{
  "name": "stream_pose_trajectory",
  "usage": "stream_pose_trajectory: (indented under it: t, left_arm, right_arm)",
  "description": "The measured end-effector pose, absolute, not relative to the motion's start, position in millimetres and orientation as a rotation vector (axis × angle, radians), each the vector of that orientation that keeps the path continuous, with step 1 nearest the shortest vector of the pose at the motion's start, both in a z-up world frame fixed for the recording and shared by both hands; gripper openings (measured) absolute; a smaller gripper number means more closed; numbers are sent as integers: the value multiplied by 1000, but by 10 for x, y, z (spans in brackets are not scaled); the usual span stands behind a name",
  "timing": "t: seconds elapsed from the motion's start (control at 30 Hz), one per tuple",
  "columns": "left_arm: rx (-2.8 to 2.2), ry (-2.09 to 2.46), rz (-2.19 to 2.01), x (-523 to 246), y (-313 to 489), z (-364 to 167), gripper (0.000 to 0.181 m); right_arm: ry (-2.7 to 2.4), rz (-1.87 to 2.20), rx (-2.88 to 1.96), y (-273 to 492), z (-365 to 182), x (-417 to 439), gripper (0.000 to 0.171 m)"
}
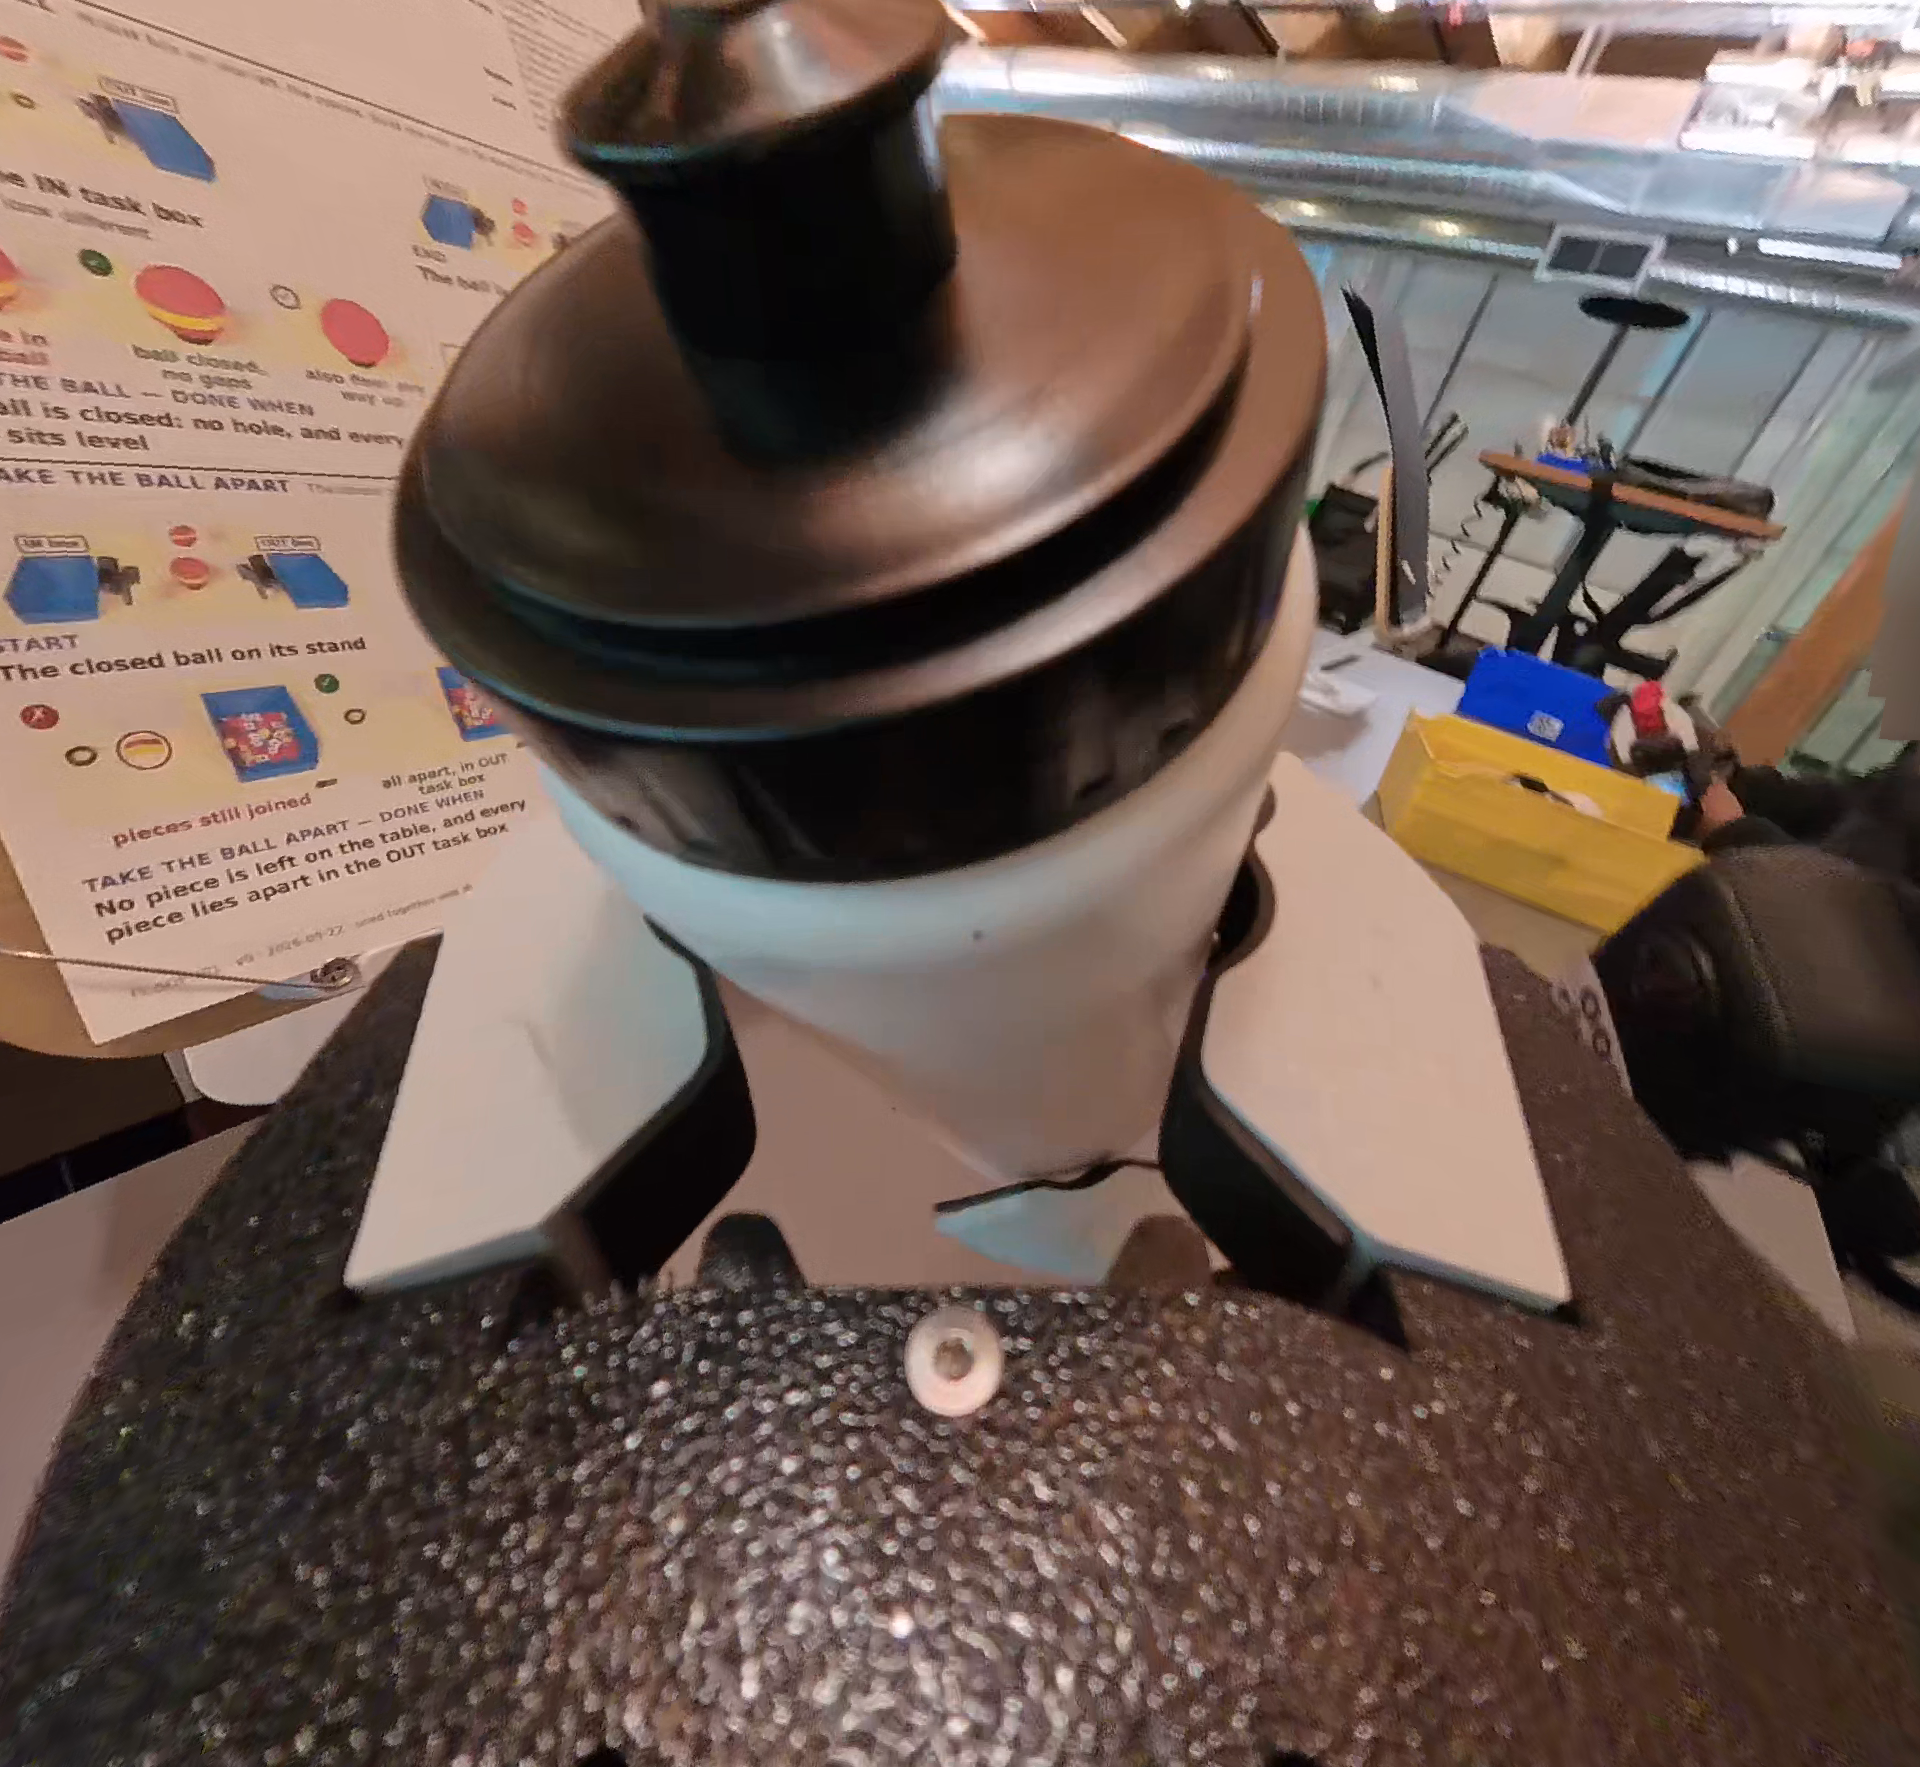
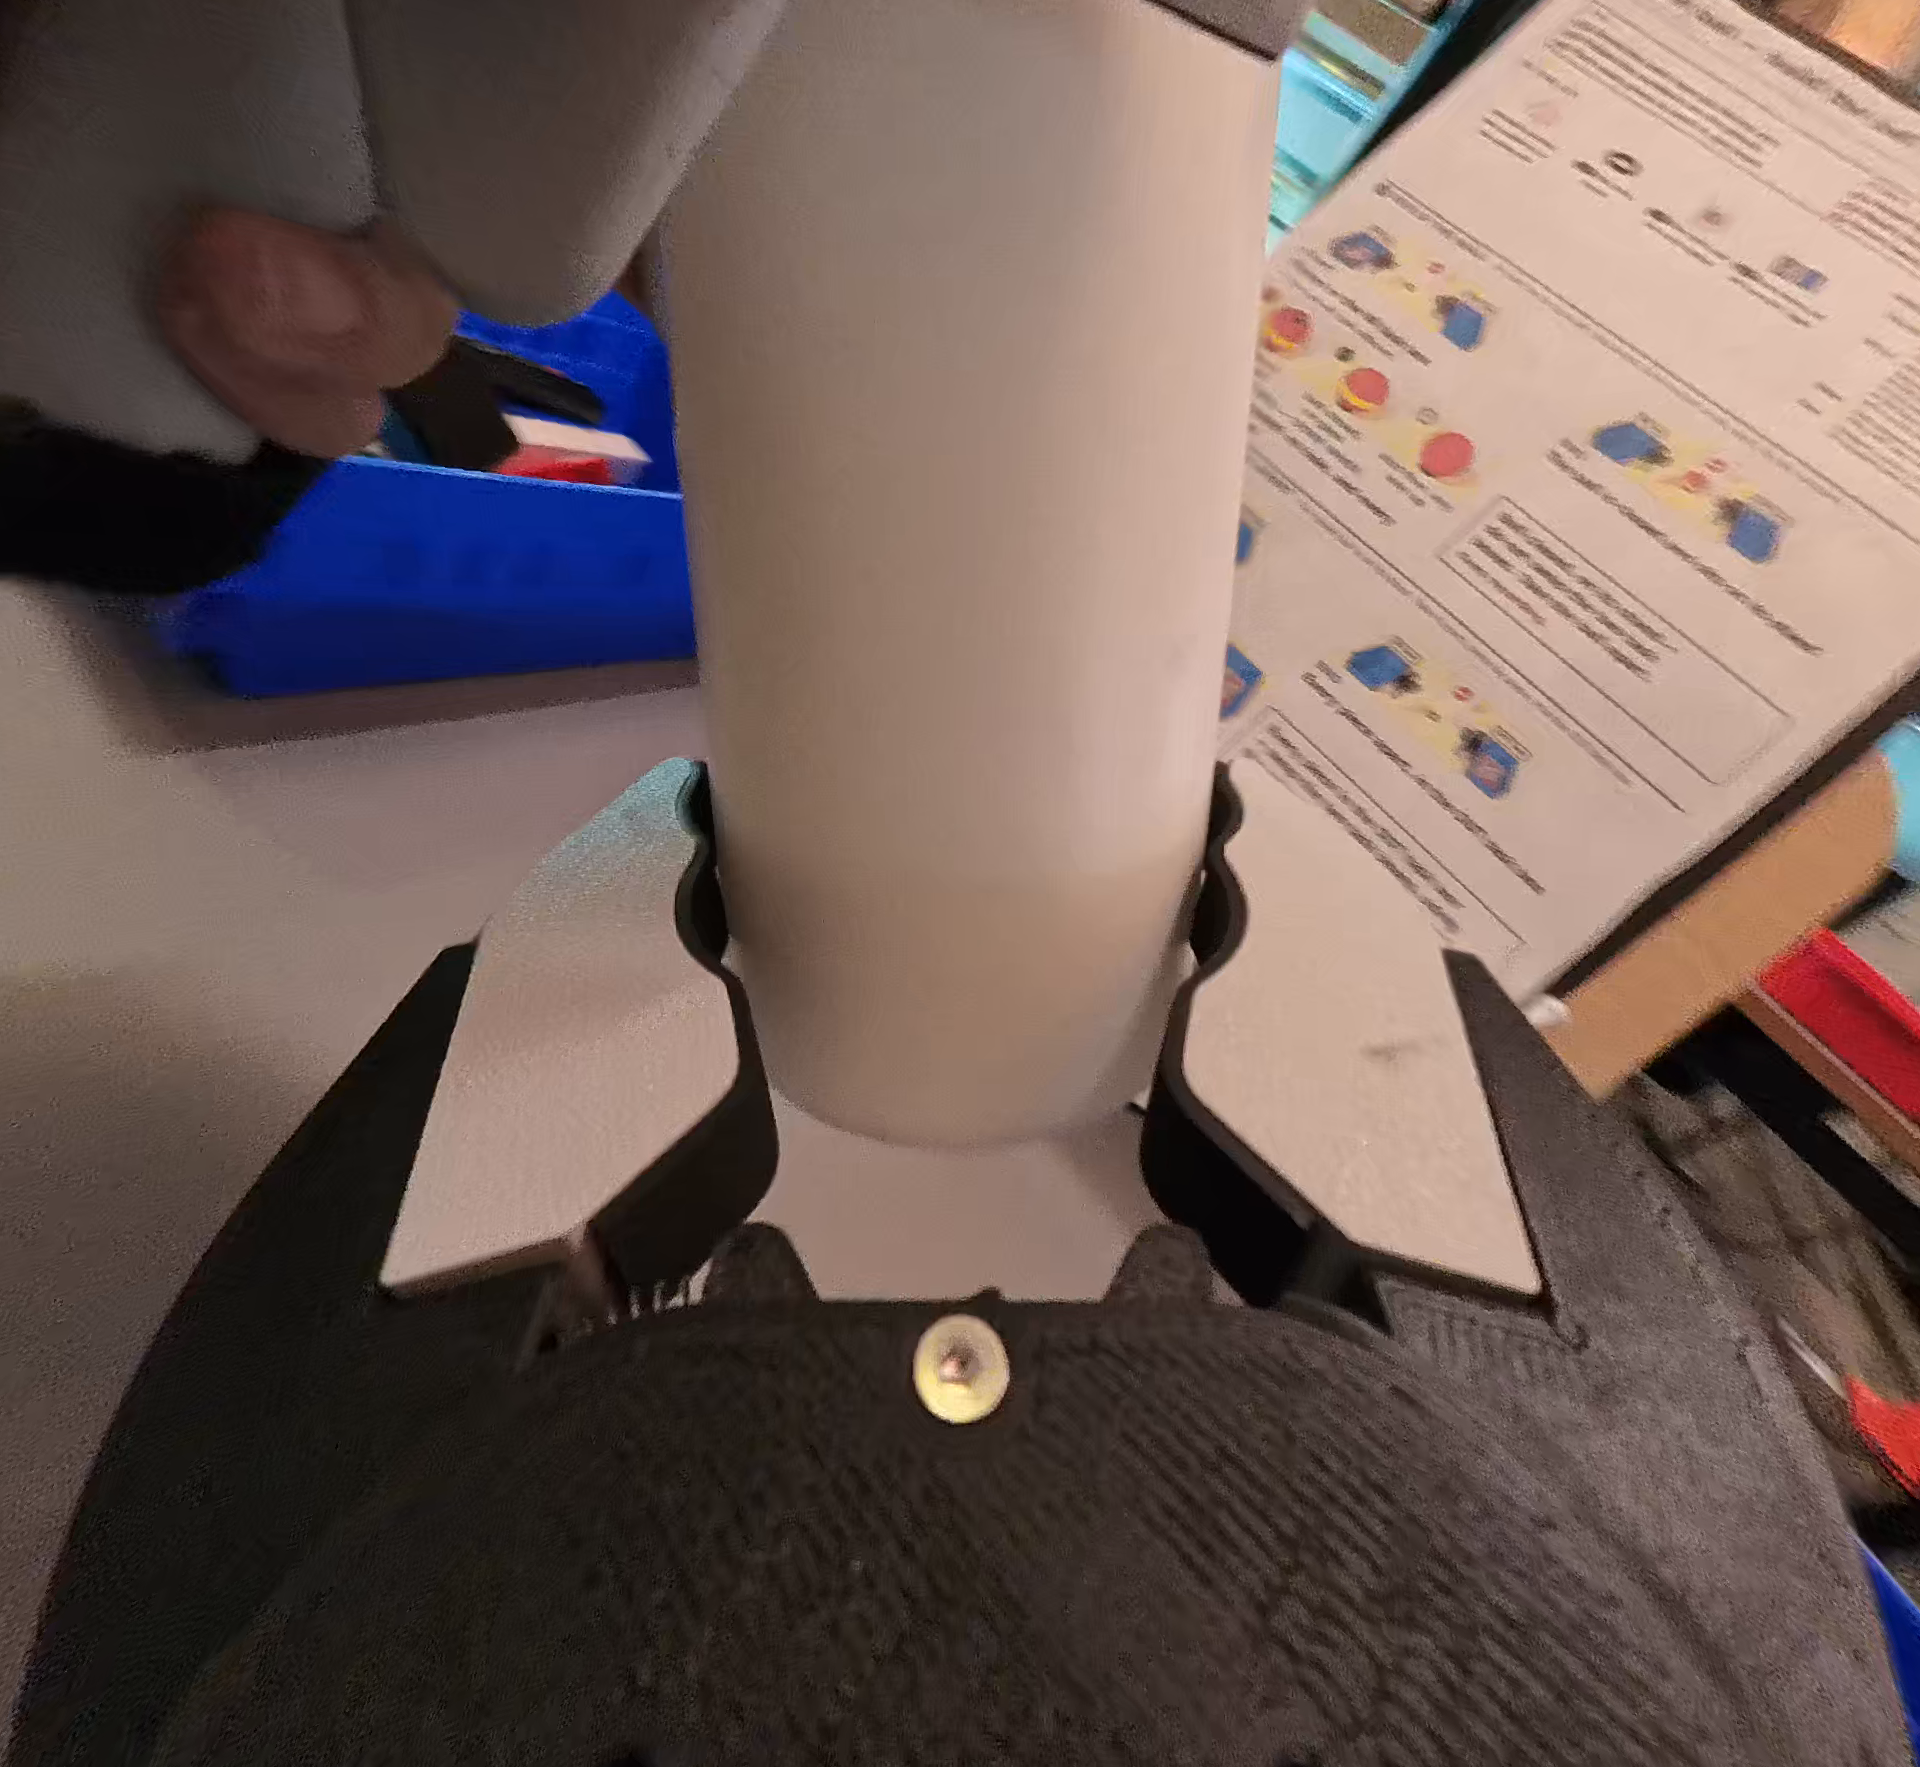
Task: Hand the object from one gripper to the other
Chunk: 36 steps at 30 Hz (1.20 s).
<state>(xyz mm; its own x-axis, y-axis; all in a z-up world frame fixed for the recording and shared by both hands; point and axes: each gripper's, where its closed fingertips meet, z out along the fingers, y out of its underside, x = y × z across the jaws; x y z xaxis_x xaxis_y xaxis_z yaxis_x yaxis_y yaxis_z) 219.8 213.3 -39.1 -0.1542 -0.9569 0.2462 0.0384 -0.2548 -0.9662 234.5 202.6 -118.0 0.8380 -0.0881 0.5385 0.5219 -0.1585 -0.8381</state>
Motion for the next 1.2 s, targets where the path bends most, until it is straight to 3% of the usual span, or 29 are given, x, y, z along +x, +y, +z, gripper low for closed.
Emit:
stream_pose_trajectory:
  t: [0.07, 0.2, 0.33, 0.5, 0.67, 0.7, 0.73, 0.77, 0.87, 0.97, 1.13, 1.17, 1.2]
  left_arm:
    - [-1232, 1202, -1564, 2144, 2123, -377, 99]
    - [-1001, 1371, -1733, 1925, 1930, -265, 99]
    - [-641, 1588, -1919, 1584, 1589, -268, 99]
    - [-356, 1738, -2016, 1315, 1318, -352, 98]
    - [-339, 1804, -2037, 1332, 1251, -461, 97]
    - [-349, 1818, -2029, 1342, 1246, -481, 97]
    - [-352, 1832, -2036, 1337, 1235, -490, 97]
    - [-352, 1833, -2025, 1344, 1236, -495, 97]
    - [-356, 1747, -1987, 1394, 1305, -432, 97]
    - [-507, 1706, -1902, 1548, 1409, -414, 97]
    - [-721, 1608, -1639, 1855, 1527, -364, 97]
    - [-728, 1607, -1641, 1864, 1504, -350, 97]
    - [-727, 1604, -1624, 1878, 1500, -352, 97]
  right_arm:
    - [-402, -359, -1662, 1987, -1204, 2237, 86]
    - [-258, 307, -1627, 1830, -1092, 2085, 118]
    - [-285, 1049, -1472, 1518, -944, 1687, 105]
    - [-514, 1285, -1456, 1312, -1034, 1204, 106]
    - [-629, 1129, -1556, 1394, -1292, 998, 120]
    - [-646, 1038, -1590, 1455, -1366, 1024, 106]
    - [-648, 942, -1624, 1527, -1432, 1086, 79]
    - [-665, 923, -1627, 1534, -1447, 1106, 75]
    - [-635, 844, -1603, 1605, -1408, 1156, 77]
    - [-670, 646, -1715, 1739, -1592, 1148, 124]
    - [-619, 342, -1724, 2024, -1585, 1218, 122]
    - [-615, 283, -1731, 2049, -1585, 1270, 105]
    - [-624, 267, -1737, 2045, -1591, 1312, 100]
